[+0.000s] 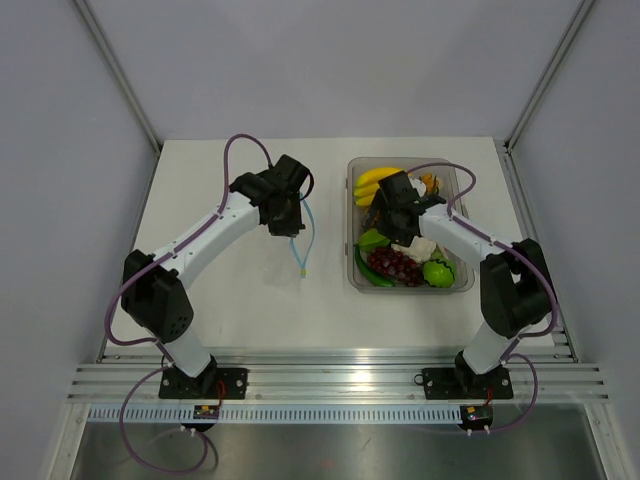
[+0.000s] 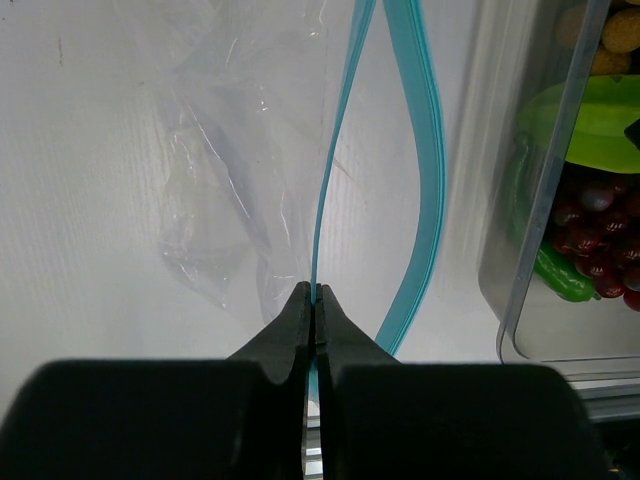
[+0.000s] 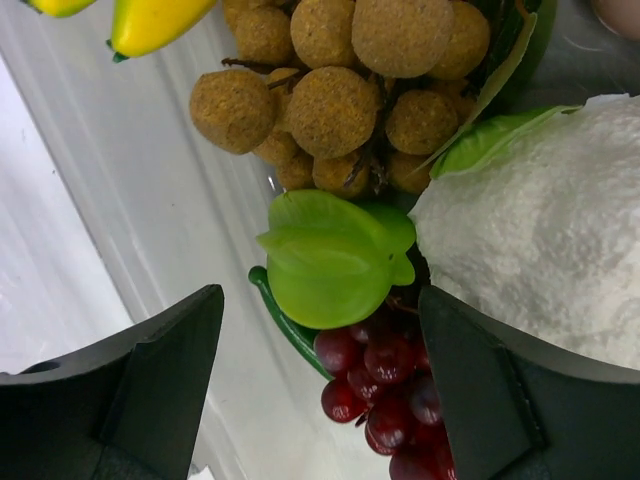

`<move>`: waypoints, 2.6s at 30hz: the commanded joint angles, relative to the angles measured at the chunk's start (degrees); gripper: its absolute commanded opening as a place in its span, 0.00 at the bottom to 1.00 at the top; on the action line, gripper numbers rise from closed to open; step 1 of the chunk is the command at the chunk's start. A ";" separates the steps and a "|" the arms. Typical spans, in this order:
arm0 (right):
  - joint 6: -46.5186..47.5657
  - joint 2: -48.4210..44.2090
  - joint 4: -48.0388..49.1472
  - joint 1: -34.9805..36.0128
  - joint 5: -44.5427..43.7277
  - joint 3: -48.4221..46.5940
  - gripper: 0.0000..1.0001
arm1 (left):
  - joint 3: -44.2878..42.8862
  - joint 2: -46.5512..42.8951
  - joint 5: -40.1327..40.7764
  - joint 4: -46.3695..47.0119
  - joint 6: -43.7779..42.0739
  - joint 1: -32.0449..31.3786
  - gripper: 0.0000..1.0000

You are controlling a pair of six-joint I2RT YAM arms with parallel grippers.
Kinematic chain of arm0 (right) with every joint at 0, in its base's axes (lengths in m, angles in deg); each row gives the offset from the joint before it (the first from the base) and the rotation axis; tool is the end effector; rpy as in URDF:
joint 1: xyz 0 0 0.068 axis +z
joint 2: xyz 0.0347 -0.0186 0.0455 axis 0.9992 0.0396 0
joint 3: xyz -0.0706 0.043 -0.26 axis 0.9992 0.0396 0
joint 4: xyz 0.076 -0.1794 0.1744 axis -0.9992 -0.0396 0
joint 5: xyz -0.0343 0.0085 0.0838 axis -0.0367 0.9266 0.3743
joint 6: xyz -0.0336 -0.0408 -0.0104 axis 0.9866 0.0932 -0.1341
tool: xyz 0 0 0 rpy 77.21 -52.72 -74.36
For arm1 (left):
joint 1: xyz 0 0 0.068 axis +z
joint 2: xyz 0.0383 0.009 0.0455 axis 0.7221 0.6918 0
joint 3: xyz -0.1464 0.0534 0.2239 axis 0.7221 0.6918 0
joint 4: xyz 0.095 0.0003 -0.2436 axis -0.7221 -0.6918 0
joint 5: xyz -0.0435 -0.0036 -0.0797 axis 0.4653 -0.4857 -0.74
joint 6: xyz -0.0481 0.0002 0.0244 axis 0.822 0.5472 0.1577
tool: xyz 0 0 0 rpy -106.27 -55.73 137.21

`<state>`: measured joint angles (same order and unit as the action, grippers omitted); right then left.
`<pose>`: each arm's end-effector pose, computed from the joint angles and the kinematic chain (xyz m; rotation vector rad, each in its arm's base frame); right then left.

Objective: Place the food in the zip-top bag and seal the zipper
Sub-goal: Pick up the fake fruit from the bin, then place the fake fruit in the zipper food storage bag.

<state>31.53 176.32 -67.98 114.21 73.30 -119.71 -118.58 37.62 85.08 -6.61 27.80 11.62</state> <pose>0.3201 0.1536 0.2286 0.4486 2.5293 0.2916 0.2875 -0.1919 0.3050 -0.0819 2.6693 -0.2007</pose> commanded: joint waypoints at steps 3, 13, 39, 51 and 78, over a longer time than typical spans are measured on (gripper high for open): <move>-1.89 2.47 2.60 0.41 -4.27 -1.00 0.86 | -1.75 -0.36 -1.08 2.02 0.14 -0.19 0.00; -0.22 4.85 7.52 0.33 -4.54 0.68 0.79 | -1.49 -0.45 -1.35 2.02 -0.04 -0.19 0.00; 4.00 -16.94 0.50 0.42 -6.65 3.23 0.23 | -5.00 1.66 -9.95 4.13 1.45 -1.69 0.00; 4.88 -20.38 -2.05 4.01 -4.80 -5.12 0.23 | -10.19 7.81 -12.69 4.40 2.24 -3.18 0.00; 5.14 -7.81 1.90 13.07 -1.56 -8.20 0.42 | -12.56 4.65 -19.36 5.27 2.07 -3.18 0.00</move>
<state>36.43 167.51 -69.38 126.41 69.00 -127.42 -128.38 46.21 70.61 -4.31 29.51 8.56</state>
